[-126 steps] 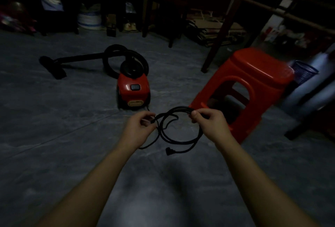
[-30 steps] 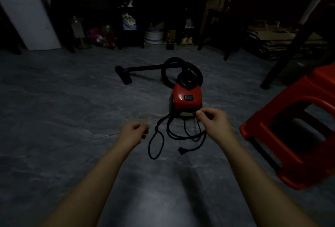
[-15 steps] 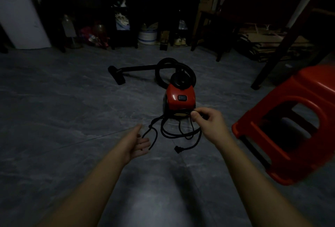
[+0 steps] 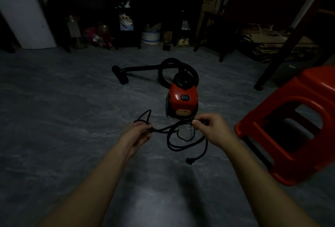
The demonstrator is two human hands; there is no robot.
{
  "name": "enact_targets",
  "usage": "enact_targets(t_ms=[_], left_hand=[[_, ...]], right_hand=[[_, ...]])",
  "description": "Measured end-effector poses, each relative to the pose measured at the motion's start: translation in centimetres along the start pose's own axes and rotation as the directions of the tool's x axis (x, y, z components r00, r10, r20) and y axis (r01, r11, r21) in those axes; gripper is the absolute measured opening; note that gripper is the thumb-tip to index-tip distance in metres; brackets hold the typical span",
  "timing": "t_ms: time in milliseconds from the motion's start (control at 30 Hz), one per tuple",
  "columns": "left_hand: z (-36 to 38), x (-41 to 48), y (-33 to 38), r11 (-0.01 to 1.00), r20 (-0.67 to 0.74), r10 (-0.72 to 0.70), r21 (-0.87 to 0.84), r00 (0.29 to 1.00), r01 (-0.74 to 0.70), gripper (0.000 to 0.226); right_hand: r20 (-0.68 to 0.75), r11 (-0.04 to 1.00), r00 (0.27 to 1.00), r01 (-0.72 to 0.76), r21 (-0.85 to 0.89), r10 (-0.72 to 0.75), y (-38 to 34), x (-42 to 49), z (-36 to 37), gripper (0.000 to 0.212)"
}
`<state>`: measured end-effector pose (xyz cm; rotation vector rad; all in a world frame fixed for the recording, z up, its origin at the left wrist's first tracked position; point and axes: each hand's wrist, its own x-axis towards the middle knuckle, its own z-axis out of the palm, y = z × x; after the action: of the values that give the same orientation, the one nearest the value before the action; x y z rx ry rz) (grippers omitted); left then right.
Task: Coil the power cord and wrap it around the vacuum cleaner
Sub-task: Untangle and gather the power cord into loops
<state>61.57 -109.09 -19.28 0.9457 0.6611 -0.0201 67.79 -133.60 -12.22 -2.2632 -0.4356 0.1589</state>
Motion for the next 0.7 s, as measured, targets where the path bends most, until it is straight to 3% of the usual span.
enact_targets(t_ms=[133, 267, 367, 467, 567, 700], left_hand=[[0.6, -0.9, 0.2, 0.997, 0.070, 0.046, 0.061, 0.996, -0.050, 0.019], [0.3, -1.1, 0.5, 0.948, 0.122, 0.121, 0.279, 0.985, -0.151, 0.073], [0.3, -1.5, 0.5, 0.899, 0.157, 0.150, 0.389, 0.976, -0.201, 0.090], [1.2, -2.1, 0.0, 0.911, 0.222, 0.155, 0.346, 0.963, -0.226, 0.078], [1.9, -2.0, -0.5, 0.904, 0.182, 0.160, 0.367, 0.970, -0.218, 0.060], [1.3, -1.4, -1.4, 0.806, 0.094, 0.129, 0.570, 0.987, -0.159, 0.026]], right_hand=[[-0.010, 0.999, 0.999, -0.043, -0.031, 0.042, 0.4, 0.3, 0.1, 0.013], [-0.032, 0.993, 0.998, -0.051, -0.111, 0.048, 0.8, 0.5, 0.4, 0.011], [-0.060, 0.990, 0.996, -0.067, -0.124, 0.060, 0.9, 0.7, 0.4, 0.012], [-0.005, 0.989, 1.000, -0.029, -0.144, 0.028, 0.4, 0.6, 0.9, 0.010], [0.084, 0.979, 0.996, -0.011, -0.203, 0.029, 0.2, 0.4, 2.1, 0.012], [0.086, 0.975, 0.995, -0.024, -0.223, 0.044, 0.8, 0.5, 2.4, 0.013]])
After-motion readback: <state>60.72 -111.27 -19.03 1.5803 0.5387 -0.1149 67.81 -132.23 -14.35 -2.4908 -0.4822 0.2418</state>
